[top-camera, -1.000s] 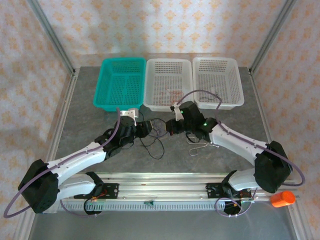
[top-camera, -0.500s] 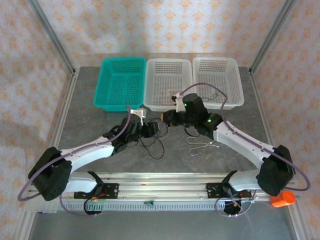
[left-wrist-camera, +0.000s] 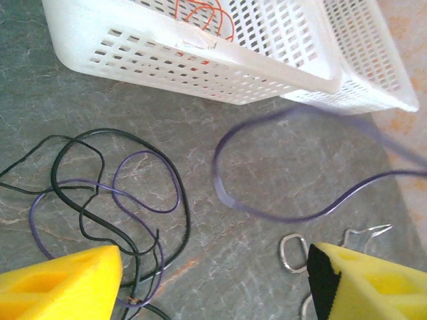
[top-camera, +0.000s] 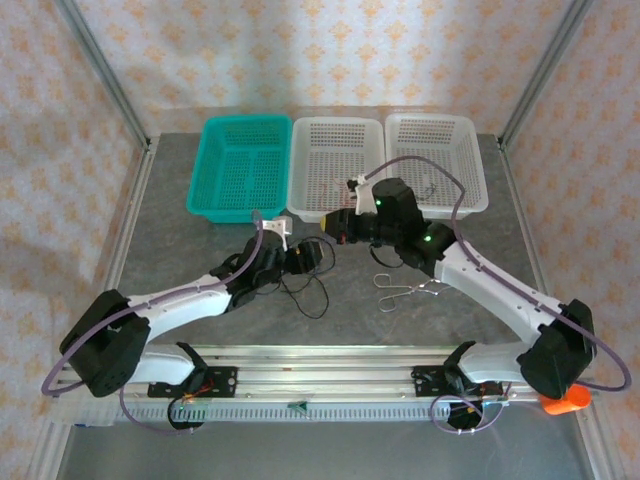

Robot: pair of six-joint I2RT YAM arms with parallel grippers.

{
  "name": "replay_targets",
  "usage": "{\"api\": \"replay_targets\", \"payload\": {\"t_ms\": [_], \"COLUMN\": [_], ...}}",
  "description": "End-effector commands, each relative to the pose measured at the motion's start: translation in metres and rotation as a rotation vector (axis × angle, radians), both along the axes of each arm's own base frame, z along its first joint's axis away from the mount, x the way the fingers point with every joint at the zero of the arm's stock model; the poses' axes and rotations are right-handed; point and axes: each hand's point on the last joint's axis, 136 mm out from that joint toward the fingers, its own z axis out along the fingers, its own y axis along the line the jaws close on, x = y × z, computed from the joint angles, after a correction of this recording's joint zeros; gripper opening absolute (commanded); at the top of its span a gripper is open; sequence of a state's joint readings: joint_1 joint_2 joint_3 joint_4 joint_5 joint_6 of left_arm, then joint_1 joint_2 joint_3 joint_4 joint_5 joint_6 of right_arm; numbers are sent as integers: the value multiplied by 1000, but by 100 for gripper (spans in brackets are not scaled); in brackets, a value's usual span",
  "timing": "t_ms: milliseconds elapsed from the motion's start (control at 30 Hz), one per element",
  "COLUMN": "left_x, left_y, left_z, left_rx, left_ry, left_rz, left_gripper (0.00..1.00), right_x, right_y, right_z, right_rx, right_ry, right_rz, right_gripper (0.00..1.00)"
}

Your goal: Untangle the cables

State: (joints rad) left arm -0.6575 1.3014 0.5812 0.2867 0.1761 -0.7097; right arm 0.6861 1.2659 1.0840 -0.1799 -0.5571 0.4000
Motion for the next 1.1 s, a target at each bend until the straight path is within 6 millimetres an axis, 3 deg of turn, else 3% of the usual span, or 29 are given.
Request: {"api": "replay_targets", "payload": {"t_ms": [0,167,400,667,867,1067], "left_x": [3,4,3,12,20,25], "left_y": [1,7,7,9,-4,-5], "left_z": [21,45,81,84,93,84], "left_rx": [-77,-165,-267,-274,-320,-313], "left_ry": [-64,-116,-192,-200,-212,-195], "left_rz": [-1,-19,-92,-82,-120,-110], "left_gripper": [76,76,76,68,66,50], "right_x": [1,-2,-7,-13,-16,-19], "right_y": [-5,-4,-2,2,5,5], "right_z": [41,66,80,88,92,100], "right_rx": [64,106,136,164,190,214], "right_ry": [-56,-77,-83,-76,-74,-83], "right_rz": [-28,-19,5,43,65,72], "right_gripper": [0,0,0,0,0,0]}}
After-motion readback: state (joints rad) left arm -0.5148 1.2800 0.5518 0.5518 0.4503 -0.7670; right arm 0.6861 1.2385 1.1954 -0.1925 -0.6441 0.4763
